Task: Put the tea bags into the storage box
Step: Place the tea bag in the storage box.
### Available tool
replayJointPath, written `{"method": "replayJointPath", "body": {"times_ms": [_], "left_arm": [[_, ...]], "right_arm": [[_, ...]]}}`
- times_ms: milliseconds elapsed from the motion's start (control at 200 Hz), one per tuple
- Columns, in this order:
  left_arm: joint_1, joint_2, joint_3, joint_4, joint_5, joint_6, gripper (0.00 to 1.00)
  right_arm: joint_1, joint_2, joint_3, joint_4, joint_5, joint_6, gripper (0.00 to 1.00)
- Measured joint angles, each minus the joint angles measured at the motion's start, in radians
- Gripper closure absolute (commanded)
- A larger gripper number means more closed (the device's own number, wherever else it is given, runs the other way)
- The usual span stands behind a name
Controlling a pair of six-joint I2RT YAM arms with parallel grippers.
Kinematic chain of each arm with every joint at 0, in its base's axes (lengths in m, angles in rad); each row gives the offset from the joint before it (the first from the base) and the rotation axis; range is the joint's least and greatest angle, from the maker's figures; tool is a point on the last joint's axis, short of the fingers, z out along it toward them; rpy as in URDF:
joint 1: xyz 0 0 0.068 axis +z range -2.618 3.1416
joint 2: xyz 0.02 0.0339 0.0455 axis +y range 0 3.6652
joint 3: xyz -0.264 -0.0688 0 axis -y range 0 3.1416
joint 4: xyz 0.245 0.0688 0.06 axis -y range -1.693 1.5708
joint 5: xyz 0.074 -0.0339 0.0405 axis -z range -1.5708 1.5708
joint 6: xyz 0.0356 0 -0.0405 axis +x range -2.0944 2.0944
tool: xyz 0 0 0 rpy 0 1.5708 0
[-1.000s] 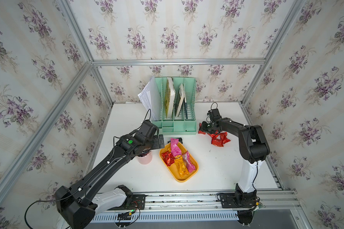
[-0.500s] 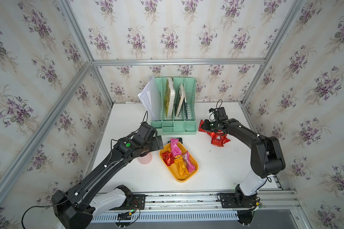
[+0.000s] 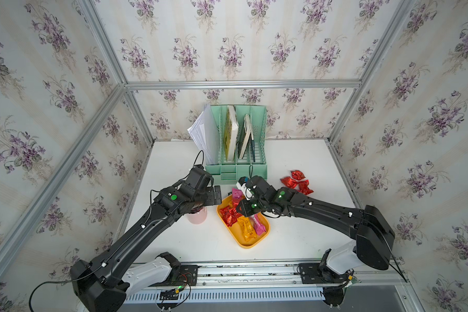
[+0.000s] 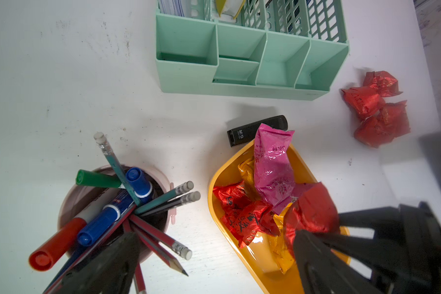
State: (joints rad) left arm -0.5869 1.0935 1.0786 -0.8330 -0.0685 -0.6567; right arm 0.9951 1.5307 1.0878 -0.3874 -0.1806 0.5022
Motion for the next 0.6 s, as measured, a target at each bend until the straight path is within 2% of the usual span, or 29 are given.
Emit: {"method": "replayJointPath", "body": {"times_ms": [205, 325, 415, 475, 550, 600], "left_arm": [[0.011, -0.046, -0.037, 0.000, 0.039, 0.047, 0.01], [0.012, -0.085, -0.067, -0.001, 0.054, 0.063, 0.01], [0.013, -0.109, -0.079, -0.001, 0.068, 0.073, 0.01], [0.013, -0.116, -0.083, -0.001, 0.072, 0.081, 0.01], [0.015, -0.115, -0.084, -0.001, 0.072, 0.093, 0.01], [0.015, -0.109, -0.084, 0.000, 0.073, 0.100, 0.01]], "right_arm": [[0.145, 0.003, -0.035, -0.027, 0.099, 0.100, 0.77], [0.186, 0.016, -0.061, -0.046, 0.128, 0.144, 0.76], [0.187, 0.016, -0.065, -0.055, 0.160, 0.172, 0.62], [0.188, 0.016, -0.058, -0.071, 0.183, 0.179, 0.57], [0.189, 0.008, -0.039, -0.089, 0.217, 0.189, 0.41], [0.189, -0.005, -0.028, -0.095, 0.240, 0.189, 0.35]]}}
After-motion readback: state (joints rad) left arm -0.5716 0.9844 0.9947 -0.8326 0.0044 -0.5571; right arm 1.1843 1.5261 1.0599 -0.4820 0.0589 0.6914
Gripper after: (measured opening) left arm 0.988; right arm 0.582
